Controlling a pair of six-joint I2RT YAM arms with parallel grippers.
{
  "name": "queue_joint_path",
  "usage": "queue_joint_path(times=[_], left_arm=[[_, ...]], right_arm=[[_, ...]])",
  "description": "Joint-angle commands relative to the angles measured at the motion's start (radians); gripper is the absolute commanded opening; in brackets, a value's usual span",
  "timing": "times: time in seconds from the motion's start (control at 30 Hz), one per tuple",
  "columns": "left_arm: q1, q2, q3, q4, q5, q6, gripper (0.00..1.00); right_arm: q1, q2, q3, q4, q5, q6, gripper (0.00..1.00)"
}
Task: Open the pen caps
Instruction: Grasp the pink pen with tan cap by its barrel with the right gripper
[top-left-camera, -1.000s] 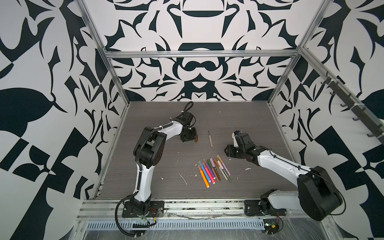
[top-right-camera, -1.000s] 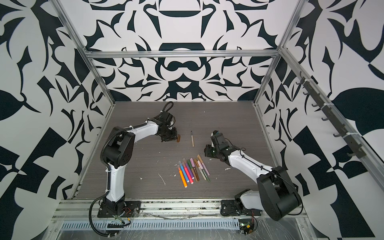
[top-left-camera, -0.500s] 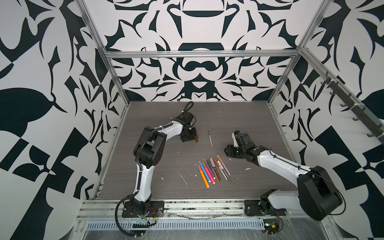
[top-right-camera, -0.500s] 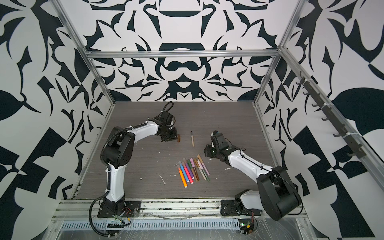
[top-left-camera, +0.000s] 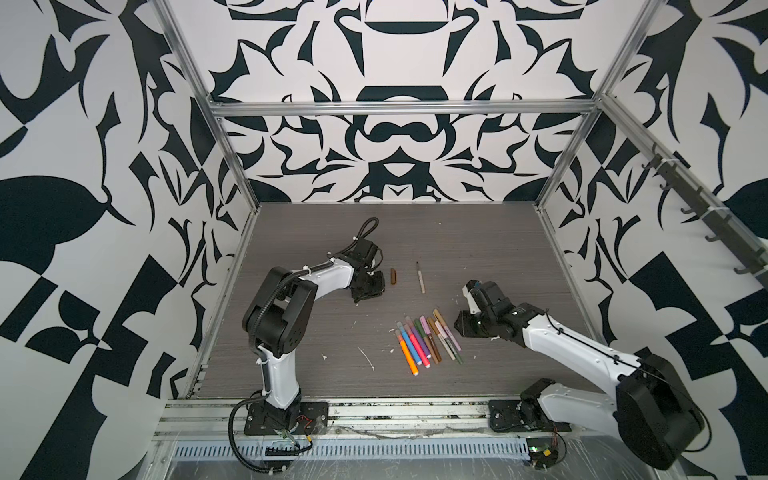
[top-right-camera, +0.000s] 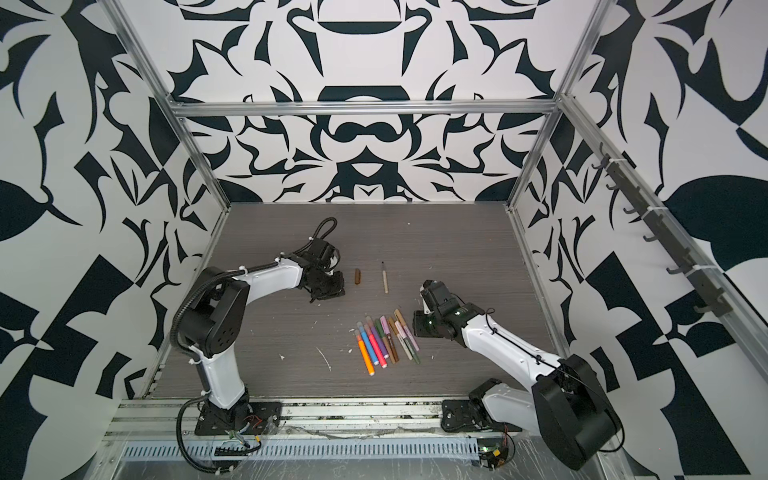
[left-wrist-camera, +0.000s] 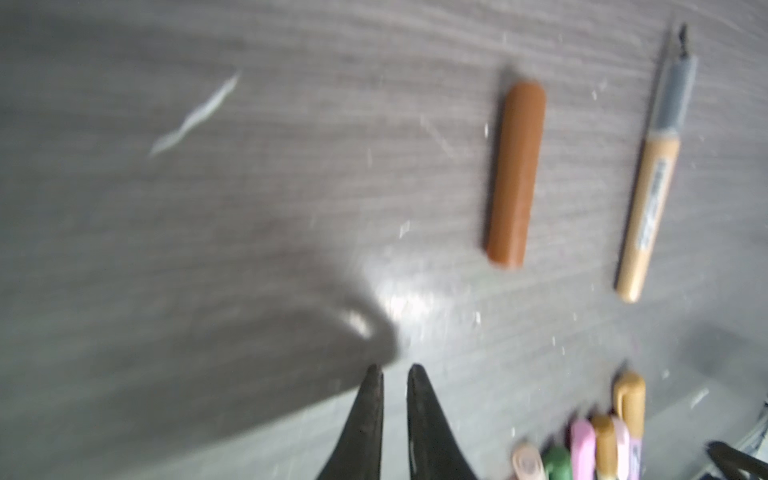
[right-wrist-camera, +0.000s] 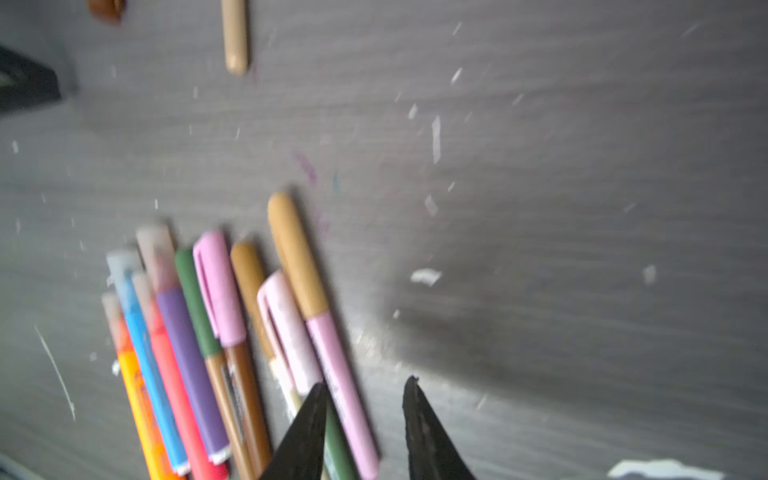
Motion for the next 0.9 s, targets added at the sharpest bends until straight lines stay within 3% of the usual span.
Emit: queue_joint_path(times=[0.0, 0.33, 0.87], left_arm=[[-0.004, -0.095, -0.049, 0.113, 0.037, -0.025, 0.17], [-0.004, -0.213, -0.143, 0.269, 0.09, -0.056, 0.24], [-0.004, -0.282, -0.148, 0.239, 0.081, -0.095, 0.23]], right_arm=[[0.056, 0.007, 0.01, -0.052, 0.032, 0.01, 0.33], [0.168, 0.154, 0.092, -0.123, 0.164, 0.037, 0.25], [0.218, 0.24, 0.153, -0.183, 0.239, 0.055, 0.25]])
